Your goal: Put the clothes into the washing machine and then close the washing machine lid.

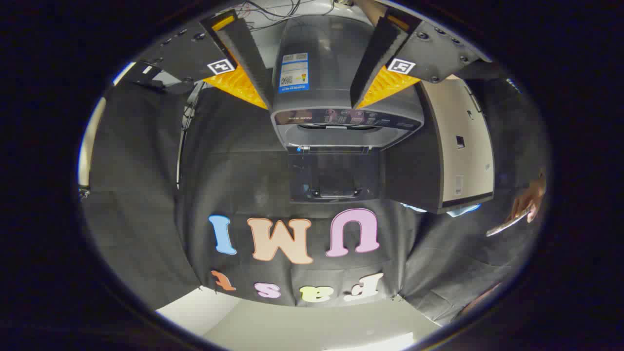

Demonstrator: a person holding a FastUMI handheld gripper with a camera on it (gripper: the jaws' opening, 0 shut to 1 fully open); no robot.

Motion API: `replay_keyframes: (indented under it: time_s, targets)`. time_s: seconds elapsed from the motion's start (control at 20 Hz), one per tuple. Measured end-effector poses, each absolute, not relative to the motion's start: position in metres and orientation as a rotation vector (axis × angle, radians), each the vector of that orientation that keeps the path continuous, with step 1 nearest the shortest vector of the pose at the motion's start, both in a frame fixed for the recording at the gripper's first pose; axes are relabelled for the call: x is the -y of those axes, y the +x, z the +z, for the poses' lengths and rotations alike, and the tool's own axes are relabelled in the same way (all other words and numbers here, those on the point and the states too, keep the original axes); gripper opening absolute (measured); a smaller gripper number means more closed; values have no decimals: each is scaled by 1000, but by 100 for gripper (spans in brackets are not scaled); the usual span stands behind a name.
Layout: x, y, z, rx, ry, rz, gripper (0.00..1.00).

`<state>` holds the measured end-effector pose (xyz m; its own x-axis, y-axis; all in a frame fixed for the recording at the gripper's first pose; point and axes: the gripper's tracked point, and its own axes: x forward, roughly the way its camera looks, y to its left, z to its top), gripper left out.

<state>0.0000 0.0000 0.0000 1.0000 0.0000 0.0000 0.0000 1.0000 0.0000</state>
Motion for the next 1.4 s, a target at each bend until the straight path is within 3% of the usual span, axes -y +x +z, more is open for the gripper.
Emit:
replay_keyframes:
  time_s: [1.4]
  targets:
    - [-3, 0, 0, 0, 3, 2, 98]
